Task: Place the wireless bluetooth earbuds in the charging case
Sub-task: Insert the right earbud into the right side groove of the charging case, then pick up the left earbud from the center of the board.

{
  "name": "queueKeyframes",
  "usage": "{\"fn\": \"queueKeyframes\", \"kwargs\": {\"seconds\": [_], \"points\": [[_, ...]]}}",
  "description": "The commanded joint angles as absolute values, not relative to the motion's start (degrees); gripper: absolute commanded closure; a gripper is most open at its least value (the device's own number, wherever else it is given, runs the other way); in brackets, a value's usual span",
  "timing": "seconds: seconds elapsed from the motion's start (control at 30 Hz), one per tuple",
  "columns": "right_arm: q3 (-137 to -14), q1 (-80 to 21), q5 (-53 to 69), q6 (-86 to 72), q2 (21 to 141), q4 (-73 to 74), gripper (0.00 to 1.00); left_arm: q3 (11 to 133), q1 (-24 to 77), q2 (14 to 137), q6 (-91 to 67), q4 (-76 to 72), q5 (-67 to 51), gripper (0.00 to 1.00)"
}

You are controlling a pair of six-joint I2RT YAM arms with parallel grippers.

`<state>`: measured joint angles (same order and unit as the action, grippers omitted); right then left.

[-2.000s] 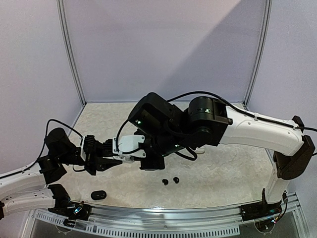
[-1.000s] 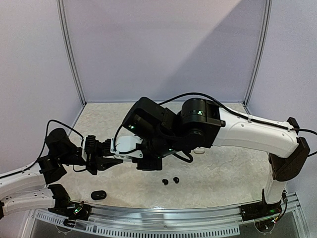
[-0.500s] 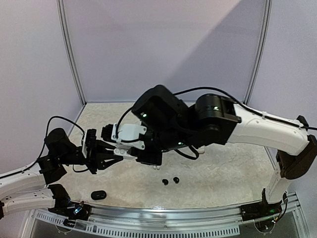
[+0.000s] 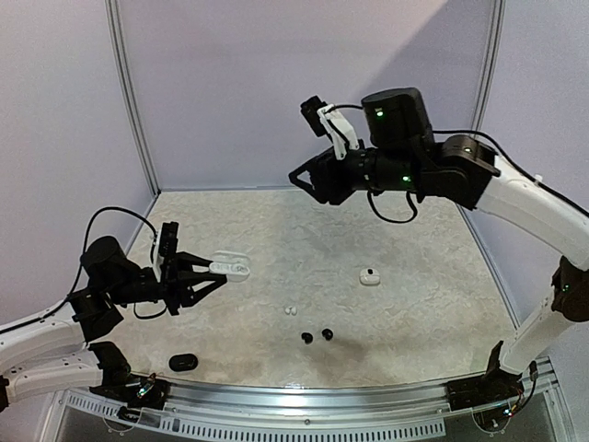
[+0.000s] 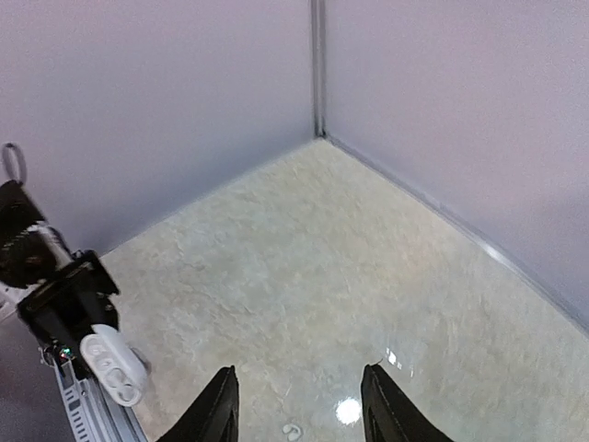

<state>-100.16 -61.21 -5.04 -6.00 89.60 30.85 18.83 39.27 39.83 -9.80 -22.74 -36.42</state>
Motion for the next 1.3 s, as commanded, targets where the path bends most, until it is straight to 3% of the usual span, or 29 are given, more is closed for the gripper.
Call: {"fn": "queueKeyframes", "kwargs": {"seconds": [0.0, 0.33, 0.57, 1.27], "points": [[-101.5, -58.4, -5.2, -15.0, 99.5, 41.2, 0.53, 19.8, 36.7, 38.3, -12.7, -22.1, -34.8, 1.0], [-109.1, -56.9, 1.1, -10.2, 122.2, 48.8, 0.59, 19.4, 33.3, 36.6, -13.2, -21.4, -34.5, 1.0], [-112.3, -56.6, 3.7, -6.2, 132.8, 52.8, 0.71, 18.8, 33.0, 35.8, -12.8, -21.4, -34.7, 1.0], [-105.5, -56.6, 8.0, -4.7, 133.3, 50.7, 0.76, 18.4, 32.5, 35.9, -12.0, -21.6, -34.6, 1.0]]}}
